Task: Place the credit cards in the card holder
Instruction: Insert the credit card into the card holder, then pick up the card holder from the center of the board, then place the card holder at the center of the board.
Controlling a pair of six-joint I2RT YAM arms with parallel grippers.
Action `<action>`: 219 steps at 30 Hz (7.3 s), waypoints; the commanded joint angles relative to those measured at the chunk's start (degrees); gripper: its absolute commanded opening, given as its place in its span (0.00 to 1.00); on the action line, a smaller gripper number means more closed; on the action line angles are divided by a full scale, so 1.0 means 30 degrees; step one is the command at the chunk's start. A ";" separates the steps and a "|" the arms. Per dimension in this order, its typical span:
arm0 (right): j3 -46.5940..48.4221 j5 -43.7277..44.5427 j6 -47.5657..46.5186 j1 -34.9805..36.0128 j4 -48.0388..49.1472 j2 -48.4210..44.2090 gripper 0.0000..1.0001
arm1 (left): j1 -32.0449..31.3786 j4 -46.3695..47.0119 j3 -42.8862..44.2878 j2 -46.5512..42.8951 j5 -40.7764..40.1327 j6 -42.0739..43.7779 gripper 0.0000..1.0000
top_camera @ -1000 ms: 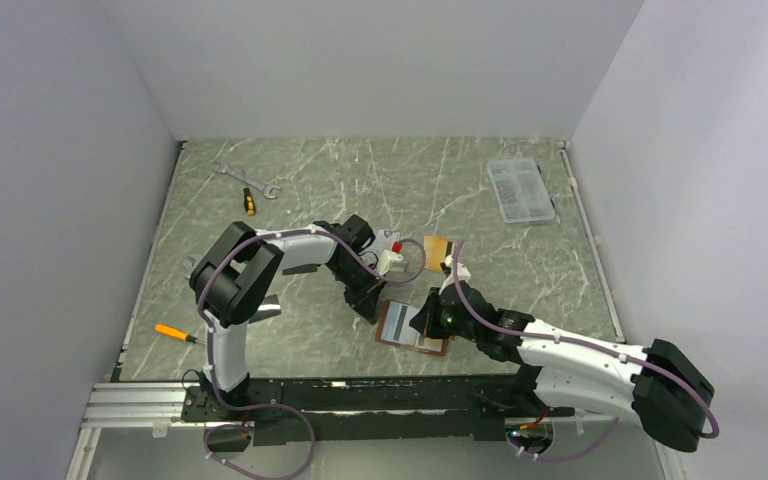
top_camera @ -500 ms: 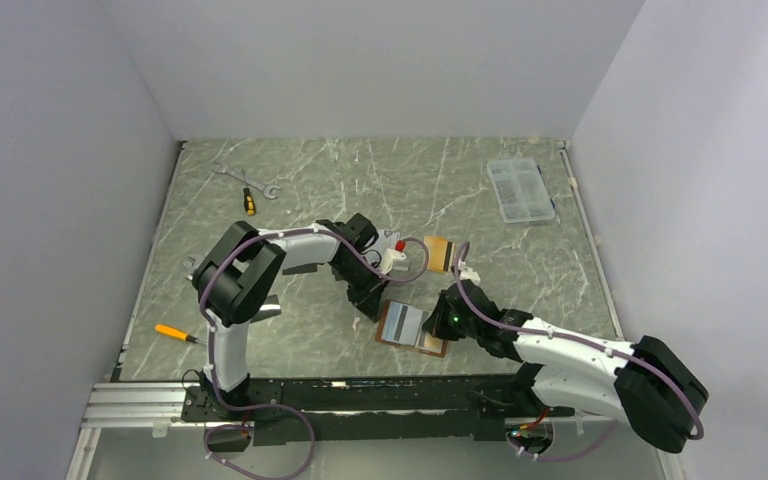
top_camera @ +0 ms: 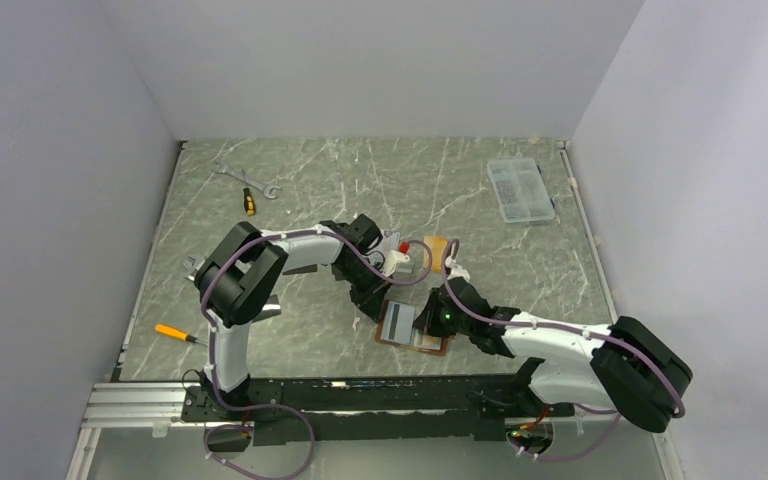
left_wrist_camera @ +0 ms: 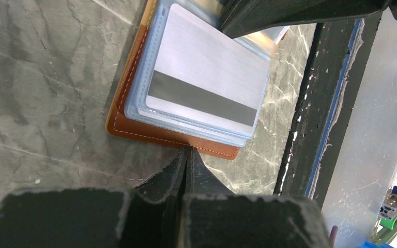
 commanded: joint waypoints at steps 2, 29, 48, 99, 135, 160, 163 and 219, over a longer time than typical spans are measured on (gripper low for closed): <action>0.0927 -0.0597 0.0049 0.0458 0.1237 0.0910 0.00 | -0.0386 0.0512 0.0135 0.0709 -0.1040 0.0313 0.04; 0.0332 0.2029 0.5557 0.0663 -1.2482 -1.1438 0.99 | 0.3205 -0.4105 0.0427 -0.7705 -0.4182 0.1476 1.00; -0.3516 0.0781 0.7351 0.0531 -0.8854 -1.2622 0.85 | 0.6894 -0.5368 -0.0482 -1.0686 -0.3423 0.1989 1.00; 0.3112 0.1019 0.1047 0.0162 -0.3939 -0.5150 0.00 | 0.3375 -0.0606 -0.1748 -0.8275 -0.0251 0.2187 0.99; 0.4451 -0.1826 0.1664 0.0611 -0.0506 -0.6036 0.00 | 0.5865 0.4077 -0.4520 -0.9972 0.6058 -0.1416 0.99; 0.0713 -0.4587 0.1916 -0.0337 0.3251 0.1287 0.00 | 0.0115 -0.0109 -0.0953 -0.2463 -0.3957 0.1473 0.99; 0.0104 -0.4087 0.1949 -0.0313 0.3201 0.1824 0.06 | -0.0350 -0.0490 -0.0618 -0.1883 -0.4416 0.1647 0.99; -0.1572 1.7073 -0.2236 1.1016 0.6017 -0.0124 0.50 | -0.0199 -0.6548 0.3343 0.0606 -0.0617 0.8155 0.99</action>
